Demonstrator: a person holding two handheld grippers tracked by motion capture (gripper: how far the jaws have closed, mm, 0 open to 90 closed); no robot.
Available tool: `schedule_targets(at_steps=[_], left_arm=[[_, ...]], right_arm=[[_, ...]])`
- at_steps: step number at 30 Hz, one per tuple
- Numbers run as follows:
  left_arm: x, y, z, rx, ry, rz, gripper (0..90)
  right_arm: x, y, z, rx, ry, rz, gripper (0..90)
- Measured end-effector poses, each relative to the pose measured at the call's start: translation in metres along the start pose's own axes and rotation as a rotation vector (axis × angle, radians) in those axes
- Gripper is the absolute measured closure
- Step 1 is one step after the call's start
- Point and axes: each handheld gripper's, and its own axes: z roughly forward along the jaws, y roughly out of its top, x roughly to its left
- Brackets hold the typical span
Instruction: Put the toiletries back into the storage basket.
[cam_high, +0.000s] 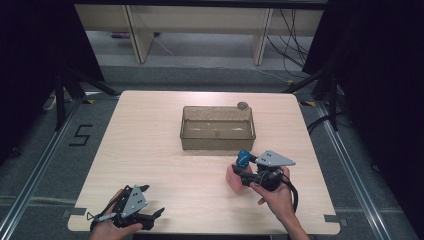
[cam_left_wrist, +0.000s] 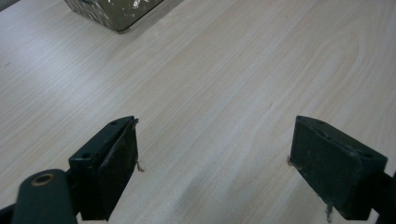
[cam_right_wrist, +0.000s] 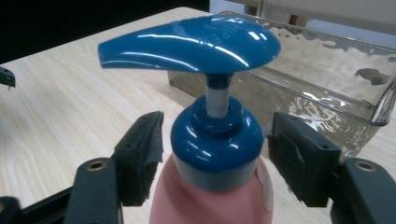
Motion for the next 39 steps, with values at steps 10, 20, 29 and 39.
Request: schedule_targets(at_steps=[10, 20, 29, 39], left_arm=[[0.000, 0.000, 0.000, 0.000, 0.000, -0.001, 14.8], [-0.001, 0.000, 0.001, 0.002, -0.006, -0.002, 14.8], [-0.001, 0.000, 0.001, 0.001, -0.007, -0.006, 14.8], [-0.001, 0.000, 0.001, 0.003, -0.004, -0.003, 14.8]], right_arm=[[-0.001, -0.001, 0.001, 0.002, 0.003, -0.012, 45.0], [-0.003, 0.000, 0.002, -0.005, 0.017, 0.002, 49.7], [0.005, 0.003, 0.000, -0.005, -0.051, -0.052, 53.6], [0.008, 0.006, -0.003, -0.006, -0.038, -0.006, 53.7]])
